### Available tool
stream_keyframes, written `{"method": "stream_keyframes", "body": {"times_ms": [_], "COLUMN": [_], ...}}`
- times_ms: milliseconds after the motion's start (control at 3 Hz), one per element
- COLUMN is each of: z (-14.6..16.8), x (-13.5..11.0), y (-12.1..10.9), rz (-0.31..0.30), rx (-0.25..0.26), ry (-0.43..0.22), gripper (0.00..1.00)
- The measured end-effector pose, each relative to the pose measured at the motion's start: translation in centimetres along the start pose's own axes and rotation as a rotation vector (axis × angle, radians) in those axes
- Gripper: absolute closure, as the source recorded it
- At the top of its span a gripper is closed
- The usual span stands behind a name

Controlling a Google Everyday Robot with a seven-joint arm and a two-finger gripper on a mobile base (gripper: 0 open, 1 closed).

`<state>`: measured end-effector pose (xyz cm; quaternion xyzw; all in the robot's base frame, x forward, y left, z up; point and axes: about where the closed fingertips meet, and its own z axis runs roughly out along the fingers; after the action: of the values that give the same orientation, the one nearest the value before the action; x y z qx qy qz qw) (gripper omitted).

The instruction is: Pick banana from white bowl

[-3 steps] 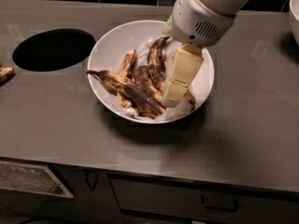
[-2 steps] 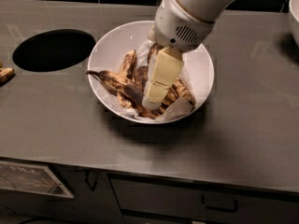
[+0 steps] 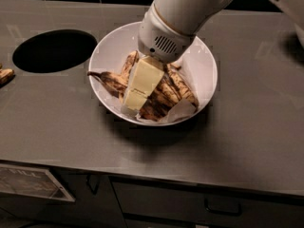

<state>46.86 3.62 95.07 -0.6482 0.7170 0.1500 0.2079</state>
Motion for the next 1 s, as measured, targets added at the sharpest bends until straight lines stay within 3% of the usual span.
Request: {"method": "stream_keyframes", "body": {"times_ms": [333, 1000], "z": [0.92, 1.16], "x": [0.25, 1.1], "y": [0.14, 0.13], "rz": [0.056, 0.113], "rx": [0.013, 0.066], "ry": [0.017, 0.031], "gripper": [0.0, 0.23]}}
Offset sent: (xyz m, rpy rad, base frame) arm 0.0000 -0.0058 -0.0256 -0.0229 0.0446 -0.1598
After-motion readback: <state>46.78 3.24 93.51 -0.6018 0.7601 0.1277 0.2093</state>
